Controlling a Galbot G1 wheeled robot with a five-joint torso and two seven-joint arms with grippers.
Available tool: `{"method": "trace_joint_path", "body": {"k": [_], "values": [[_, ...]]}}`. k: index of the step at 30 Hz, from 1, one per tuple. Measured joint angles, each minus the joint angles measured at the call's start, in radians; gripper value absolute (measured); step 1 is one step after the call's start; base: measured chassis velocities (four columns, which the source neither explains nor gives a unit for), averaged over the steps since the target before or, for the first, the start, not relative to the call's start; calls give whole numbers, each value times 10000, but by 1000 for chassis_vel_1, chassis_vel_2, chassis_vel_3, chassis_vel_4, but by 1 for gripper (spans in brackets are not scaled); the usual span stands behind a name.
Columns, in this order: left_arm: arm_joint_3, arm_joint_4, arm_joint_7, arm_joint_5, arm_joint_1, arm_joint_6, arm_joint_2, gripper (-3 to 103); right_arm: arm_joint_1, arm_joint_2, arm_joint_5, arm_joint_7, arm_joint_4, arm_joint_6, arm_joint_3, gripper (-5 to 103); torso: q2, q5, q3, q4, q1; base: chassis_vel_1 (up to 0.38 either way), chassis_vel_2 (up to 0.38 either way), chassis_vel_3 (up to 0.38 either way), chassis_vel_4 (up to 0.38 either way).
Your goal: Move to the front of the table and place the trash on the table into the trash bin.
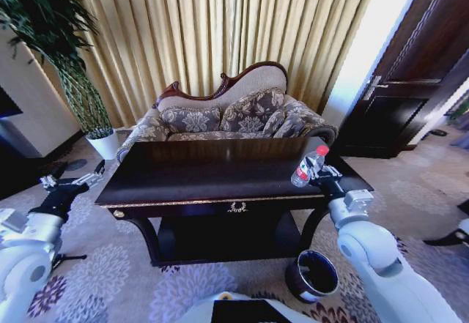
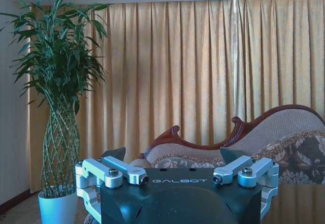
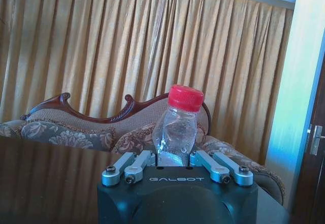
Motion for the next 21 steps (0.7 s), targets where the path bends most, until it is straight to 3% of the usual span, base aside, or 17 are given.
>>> {"method": "trace_joint_path", "body": {"k": [21], "values": [[281,-269,-14,190,-42,-12,-209,100,-260,154,181,-82,0,233,171,25,1,-1,-1,-1,-2,96,-94,-95,92]]}}
